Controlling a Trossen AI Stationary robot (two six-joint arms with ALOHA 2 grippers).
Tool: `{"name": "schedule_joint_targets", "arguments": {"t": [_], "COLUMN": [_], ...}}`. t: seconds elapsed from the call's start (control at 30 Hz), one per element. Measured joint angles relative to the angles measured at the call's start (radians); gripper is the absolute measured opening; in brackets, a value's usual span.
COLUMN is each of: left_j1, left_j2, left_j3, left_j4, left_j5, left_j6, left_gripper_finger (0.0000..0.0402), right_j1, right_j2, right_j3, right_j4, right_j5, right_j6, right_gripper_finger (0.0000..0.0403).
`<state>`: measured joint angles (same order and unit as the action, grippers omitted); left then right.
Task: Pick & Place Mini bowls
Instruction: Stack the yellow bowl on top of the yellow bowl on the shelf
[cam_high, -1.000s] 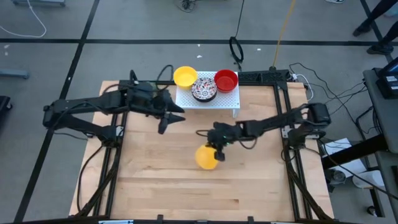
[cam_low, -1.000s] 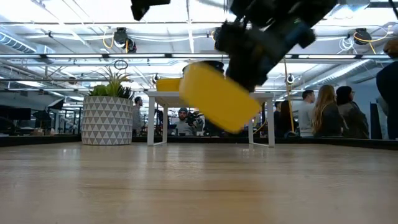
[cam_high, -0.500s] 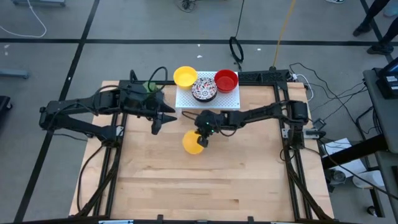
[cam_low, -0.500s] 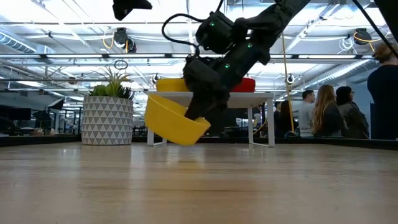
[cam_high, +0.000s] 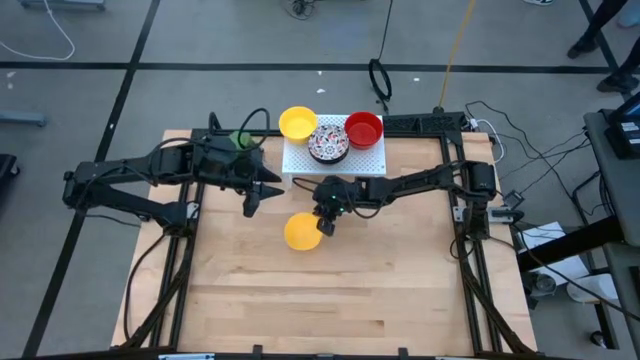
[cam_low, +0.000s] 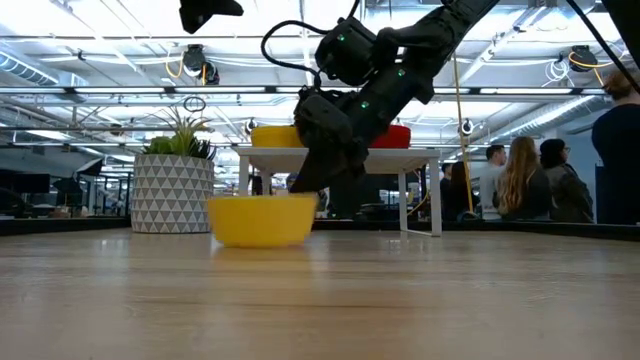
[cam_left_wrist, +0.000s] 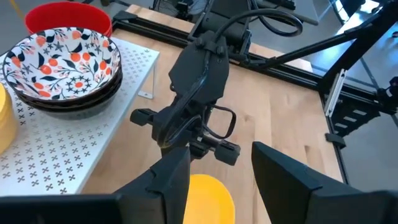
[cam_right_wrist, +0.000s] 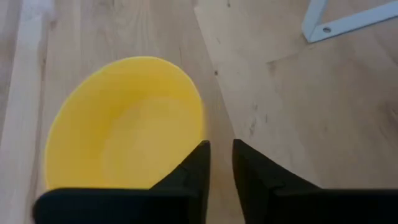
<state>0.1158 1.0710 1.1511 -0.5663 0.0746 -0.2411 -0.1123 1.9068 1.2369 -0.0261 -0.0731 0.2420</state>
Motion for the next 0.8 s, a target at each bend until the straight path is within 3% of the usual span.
{"name": "schedule_joint_targets", "arguments": {"t": [0.33,0.63,0.8], "left_j1": [-0.01,-0.136,-0.199], "left_j2": [0.01,0.121,0.22], "left_j3": [0.0,0.0,0.0], "left_j4": [-0.098,-0.165,-0.154], "left_j5": [0.002,0.003,-0.009], "left_j6": [0.002,0.06,0.062], "left_gripper_finger": [0.0175,0.0175,0.0175], "right_j1": [0.006,0.07,0.148], "right_j2": [-0.136,-0.422,-0.568], "right_j3": [-0.002,-0.001,-0.001], "right_j4": [-0.091,-0.378,-0.5], "right_j5": [-0.054,-0.058,0.085], "right_j6": [-0.02,-0.018,0.021], "right_gripper_finger": [0.0128,0.013,0.0128]}}
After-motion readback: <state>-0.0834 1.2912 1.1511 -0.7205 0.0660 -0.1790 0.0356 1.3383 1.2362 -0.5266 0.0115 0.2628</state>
